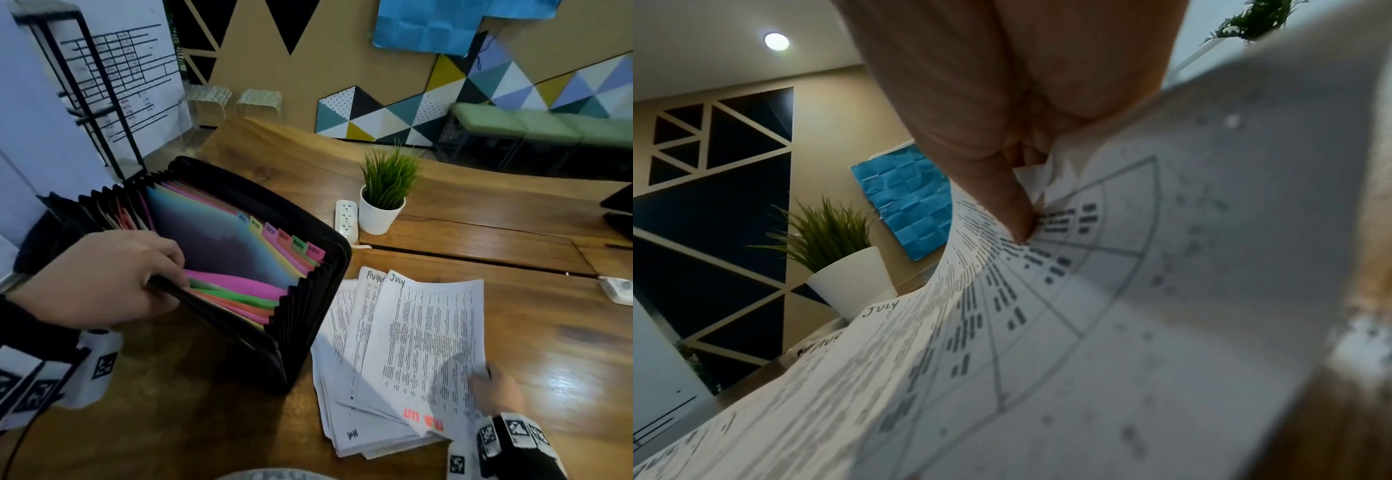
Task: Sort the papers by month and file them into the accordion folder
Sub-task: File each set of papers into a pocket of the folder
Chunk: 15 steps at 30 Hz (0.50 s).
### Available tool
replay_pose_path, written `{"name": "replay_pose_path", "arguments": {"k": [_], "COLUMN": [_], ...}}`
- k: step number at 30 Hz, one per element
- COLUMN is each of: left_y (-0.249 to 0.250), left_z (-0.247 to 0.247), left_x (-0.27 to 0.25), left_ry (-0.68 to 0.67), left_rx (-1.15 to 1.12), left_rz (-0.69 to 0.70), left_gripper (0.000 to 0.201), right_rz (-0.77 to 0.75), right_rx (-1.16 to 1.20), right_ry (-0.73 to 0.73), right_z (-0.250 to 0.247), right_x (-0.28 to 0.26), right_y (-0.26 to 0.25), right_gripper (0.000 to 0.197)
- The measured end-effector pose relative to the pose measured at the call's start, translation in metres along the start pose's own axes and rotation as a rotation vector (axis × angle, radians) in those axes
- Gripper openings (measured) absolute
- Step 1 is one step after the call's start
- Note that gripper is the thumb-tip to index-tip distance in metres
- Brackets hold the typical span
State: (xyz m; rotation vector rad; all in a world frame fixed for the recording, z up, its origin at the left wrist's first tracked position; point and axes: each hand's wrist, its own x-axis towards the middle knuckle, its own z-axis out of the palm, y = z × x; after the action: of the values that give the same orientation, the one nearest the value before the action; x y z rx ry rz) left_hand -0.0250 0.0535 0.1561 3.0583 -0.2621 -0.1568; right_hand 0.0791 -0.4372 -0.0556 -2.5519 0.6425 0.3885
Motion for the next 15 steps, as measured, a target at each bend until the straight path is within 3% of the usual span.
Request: {"name": "replay_pose_path", "arguments": {"k": [4, 11, 15], "left_y": [-0.002, 0.000, 0.003], "left_z": [-0.003, -0.007, -0.009], "left_x": [0.005, 0.016, 0.017], "left_ry": [-0.036, -0.079, -0.120], "left_rx": [-0.029, 0.023, 0.110], "left_rz": [-0.036, -0.071, 0.041], "left_gripper": [0.032, 0.010, 0.026], "right_rz": [-0.017, -0.043, -0.032], "right_rx": [-0.038, -0.028, 0.033], "right_ry": [0.012, -0.050, -0.083], "right_z": [-0.003, 0.003, 0.011], "right_x": [-0.001, -0.007, -0.009], "right_y": [0.000, -0.003, -0.009], "right_gripper": [0.018, 0.029, 0.051]}}
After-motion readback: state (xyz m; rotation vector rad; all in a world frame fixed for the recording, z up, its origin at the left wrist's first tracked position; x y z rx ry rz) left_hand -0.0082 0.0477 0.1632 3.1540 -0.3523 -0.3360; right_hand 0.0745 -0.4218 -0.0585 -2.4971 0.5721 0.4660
